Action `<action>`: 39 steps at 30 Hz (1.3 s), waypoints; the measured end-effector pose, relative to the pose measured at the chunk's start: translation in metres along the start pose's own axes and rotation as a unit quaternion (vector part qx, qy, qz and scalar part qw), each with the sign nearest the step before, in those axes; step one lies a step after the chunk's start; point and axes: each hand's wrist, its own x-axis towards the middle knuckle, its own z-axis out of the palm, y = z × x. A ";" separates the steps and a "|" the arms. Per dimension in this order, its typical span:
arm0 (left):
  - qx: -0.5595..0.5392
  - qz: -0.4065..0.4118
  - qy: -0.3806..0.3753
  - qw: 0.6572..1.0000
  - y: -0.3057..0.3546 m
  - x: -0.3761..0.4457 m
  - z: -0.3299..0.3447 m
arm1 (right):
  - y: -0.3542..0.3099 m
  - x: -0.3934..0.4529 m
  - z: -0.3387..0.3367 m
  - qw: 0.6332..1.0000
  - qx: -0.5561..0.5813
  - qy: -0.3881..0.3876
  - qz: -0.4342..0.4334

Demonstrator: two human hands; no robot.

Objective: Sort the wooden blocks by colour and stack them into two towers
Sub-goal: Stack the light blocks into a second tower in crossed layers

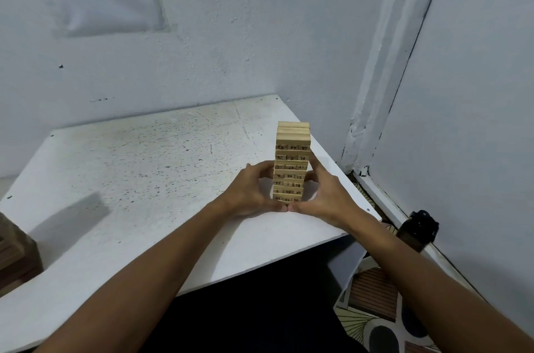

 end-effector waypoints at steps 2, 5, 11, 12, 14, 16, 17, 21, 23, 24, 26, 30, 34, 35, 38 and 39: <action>-0.004 0.000 0.000 1.000 -0.001 0.001 0.000 | 0.000 0.001 0.000 1.000 0.000 0.000 -0.001; -0.008 -0.001 0.003 1.000 -0.002 0.002 0.001 | 0.000 0.003 0.001 1.000 0.002 -0.005 -0.001; -0.020 -0.003 0.013 1.000 -0.003 0.001 -0.001 | 0.000 0.007 0.002 1.000 0.006 -0.018 -0.010; -0.020 -0.005 0.015 1.000 -0.003 0.001 -0.001 | 0.000 0.009 0.002 1.000 0.006 -0.022 -0.013; -0.020 -0.011 0.020 1.000 -0.003 0.000 -0.002 | 0.000 0.011 0.002 0.999 0.007 -0.027 -0.016; -0.018 -0.016 0.022 0.999 -0.003 -0.001 -0.003 | 0.001 0.013 0.003 0.999 0.011 -0.033 -0.017; -0.016 -0.018 0.024 0.999 -0.004 -0.002 -0.005 | 0.001 0.015 0.004 0.999 0.011 -0.036 -0.018; -0.012 -0.025 0.033 0.999 -0.005 -0.004 -0.009 | 0.001 0.022 0.007 0.999 0.010 -0.045 -0.021; -0.012 -0.031 0.037 0.999 -0.006 -0.005 -0.012 | 0.001 0.027 0.010 0.998 0.012 -0.052 -0.026; -0.011 -0.033 0.039 0.999 -0.007 -0.005 -0.014 | 0.001 0.030 0.012 0.998 0.013 -0.055 -0.029; -0.008 -0.037 0.043 0.998 -0.008 -0.007 -0.017 | 0.000 0.034 0.014 0.997 0.015 -0.060 -0.037; -0.008 -0.050 0.060 0.997 -0.012 -0.010 -0.026 | -0.004 0.044 0.020 0.995 0.027 -0.070 -0.062; 0.004 -0.053 0.081 0.995 -0.014 -0.013 -0.034 | -0.010 0.054 0.028 0.992 0.027 -0.086 -0.083; 0.008 -0.055 0.085 0.995 -0.014 -0.013 -0.036 | -0.011 0.057 0.030 0.992 0.029 -0.091 -0.086; 0.009 -0.063 0.098 0.993 -0.021 -0.014 -0.043 | -0.016 0.068 0.036 0.989 0.034 -0.107 -0.092; 0.009 -0.068 0.100 0.993 -0.024 -0.015 -0.046 | -0.017 0.072 0.039 0.988 0.036 -0.112 -0.095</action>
